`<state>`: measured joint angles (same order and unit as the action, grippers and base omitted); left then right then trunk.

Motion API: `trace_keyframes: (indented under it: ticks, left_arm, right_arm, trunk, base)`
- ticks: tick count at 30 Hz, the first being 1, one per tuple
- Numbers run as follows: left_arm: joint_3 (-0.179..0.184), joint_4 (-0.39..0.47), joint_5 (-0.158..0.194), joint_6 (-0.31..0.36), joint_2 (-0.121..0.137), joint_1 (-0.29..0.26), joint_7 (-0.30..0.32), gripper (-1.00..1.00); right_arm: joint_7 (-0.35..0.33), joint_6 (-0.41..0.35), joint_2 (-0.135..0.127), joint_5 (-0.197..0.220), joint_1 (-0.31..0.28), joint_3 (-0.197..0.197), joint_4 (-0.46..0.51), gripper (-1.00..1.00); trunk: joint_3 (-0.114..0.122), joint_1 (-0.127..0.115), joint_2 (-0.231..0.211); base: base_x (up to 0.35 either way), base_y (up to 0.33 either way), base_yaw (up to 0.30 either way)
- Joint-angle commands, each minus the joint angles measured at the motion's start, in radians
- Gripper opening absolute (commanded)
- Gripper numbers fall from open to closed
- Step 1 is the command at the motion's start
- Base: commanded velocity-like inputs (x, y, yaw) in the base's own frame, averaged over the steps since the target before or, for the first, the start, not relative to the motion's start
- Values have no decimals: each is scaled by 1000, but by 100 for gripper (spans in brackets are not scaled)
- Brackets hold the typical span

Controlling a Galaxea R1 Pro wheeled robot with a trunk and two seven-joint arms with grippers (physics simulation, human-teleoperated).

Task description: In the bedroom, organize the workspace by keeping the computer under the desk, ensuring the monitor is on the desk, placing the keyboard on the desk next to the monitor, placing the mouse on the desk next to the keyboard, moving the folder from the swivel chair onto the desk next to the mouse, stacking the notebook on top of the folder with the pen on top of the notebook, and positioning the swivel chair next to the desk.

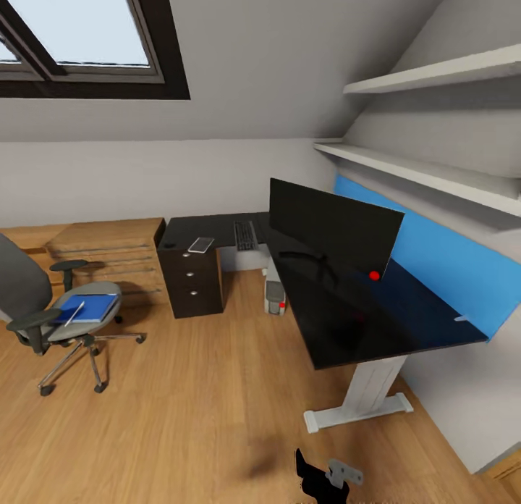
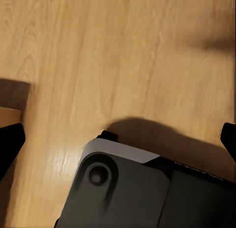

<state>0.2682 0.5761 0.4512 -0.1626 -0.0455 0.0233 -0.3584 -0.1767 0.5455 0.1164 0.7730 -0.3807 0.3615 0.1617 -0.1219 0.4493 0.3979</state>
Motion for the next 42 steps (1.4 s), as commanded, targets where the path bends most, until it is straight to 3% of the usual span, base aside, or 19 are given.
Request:
trace_keyframes:
  ticks: [1,17,23,24,25,27,28,31,32,34,35,36,37,38,39,42]
  left_arm:
    - [6,2,11,-5,1,0,-7,100]
    - [6,1,11,-5,1,0,-7,100]
    - [6,1,11,-5,2,0,-8,100]
    - [6,1,11,-5,2,0,-8,100]
    - [6,1,11,-5,2,0,-8,100]
    - [6,1,11,-5,2,0,-8,100]
    - [6,1,11,-5,2,0,-8,100]
    - [6,1,11,-5,3,0,-8,100]
    - [6,1,11,-5,3,0,-8,100]
    - [6,1,11,-5,3,0,-8,100]
    - [6,1,11,-5,3,0,-8,100]
    - [6,1,11,-5,3,0,-8,100]
    - [5,1,11,-6,4,0,-9,100]
    - [5,1,11,-8,4,0,-9,100]
    - [5,0,11,-14,4,0,-9,100]
    - [4,1,11,-45,3,0,-10,100]
  right_arm:
    - [-7,4,0,11,-1,4,-2,100]
    - [-6,4,-2,12,-1,2,-2,100]
    - [-3,77,-5,13,-1,1,-2,100]
    - [-2,123,-27,20,-1,-8,2,100]
    - [-2,130,-40,24,-1,-11,5,100]
    - [0,139,-92,45,-2,-32,30,100]
    - [3,105,-159,103,-2,-89,125,100]
    - [15,25,-204,142,-3,-131,221,100]
    - [38,-47,-239,157,-3,-149,289,100]
    - [78,-123,-279,167,-3,-161,357,100]
    - [134,-202,-321,174,-4,-169,427,100]
    - [167,-243,-341,176,-4,-172,462,100]
    - [239,-326,-377,179,-6,-176,532,100]
    - [277,-367,-392,180,-7,-178,566,100]
    - [358,-448,-417,181,-12,-180,626,100]
    - [499,-595,-451,182,-48,-182,698,100]
  trunk:
    - [-2,1,2]
    - [-2,1,2]
    - [-2,1,2]
    - [-2,1,2]
    - [-2,1,2]
    - [-2,1,2]
    - [-2,1,2]
    - [-2,1,2]
    - [-2,1,2]
    - [-2,1,2]
    - [-2,1,2]
    - [-2,1,2]
    - [-2,1,2]
    - [-2,1,2]
    - [-2,1,2]
    - [-2,1,2]
  base:
    - [0,-75,-291]
    - [0,-85,-291]
    - [0,-111,-51]
    - [0,-112,-8]
    - [0,-112,-6]
    - [0,-112,-4]
    - [0,-112,-1]
    - [0,-112,-1]
    - [0,-112,0]
    - [0,-112,0]
    - [0,-111,0]
    - [0,-90,0]
    - [0,-72,0]
    - [0,-57,0]
    - [0,-37,0]
    - [0,-23,0]
